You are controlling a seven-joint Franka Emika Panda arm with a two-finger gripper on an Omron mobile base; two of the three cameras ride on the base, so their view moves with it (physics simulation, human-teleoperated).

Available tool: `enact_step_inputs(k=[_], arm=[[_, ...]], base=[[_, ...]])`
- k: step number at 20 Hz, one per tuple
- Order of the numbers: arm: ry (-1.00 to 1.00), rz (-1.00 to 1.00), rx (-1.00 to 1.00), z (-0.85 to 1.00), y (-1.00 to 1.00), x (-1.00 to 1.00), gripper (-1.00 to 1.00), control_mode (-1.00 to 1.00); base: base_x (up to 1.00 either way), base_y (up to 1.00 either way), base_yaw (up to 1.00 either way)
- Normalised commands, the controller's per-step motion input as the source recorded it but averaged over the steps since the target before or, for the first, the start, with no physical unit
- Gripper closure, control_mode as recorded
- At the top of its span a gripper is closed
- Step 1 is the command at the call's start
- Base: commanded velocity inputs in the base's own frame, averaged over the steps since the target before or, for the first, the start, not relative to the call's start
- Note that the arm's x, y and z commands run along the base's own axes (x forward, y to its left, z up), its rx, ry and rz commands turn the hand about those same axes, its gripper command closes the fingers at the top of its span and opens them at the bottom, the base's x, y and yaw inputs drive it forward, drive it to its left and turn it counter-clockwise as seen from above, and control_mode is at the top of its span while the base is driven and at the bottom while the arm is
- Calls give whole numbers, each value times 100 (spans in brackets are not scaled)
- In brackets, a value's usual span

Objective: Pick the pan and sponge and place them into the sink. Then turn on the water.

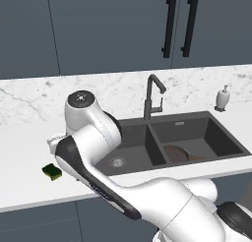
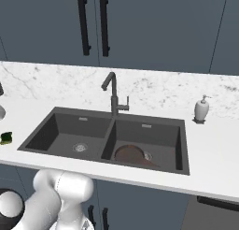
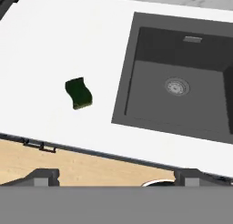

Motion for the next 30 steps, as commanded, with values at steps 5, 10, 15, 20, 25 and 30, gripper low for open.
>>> enact_step_inputs(k=[5, 10, 15, 20, 25, 30], arm=[[7, 15, -8, -35, 50, 36, -100, -100], [6, 12, -5, -37, 45, 28, -100, -100], [9, 9, -1, -28, 29, 37, -100, -100], [11, 7, 0, -38, 23, 43, -100, -100], [10, 2, 0, -49, 20, 35, -100, -100], [2, 0, 0, -39, 12, 21, -100, -100]], base=[[0, 0, 0], [0, 0, 0], [0, 0, 0], [0, 0, 0], [0, 0, 0], [0, 0, 0]])
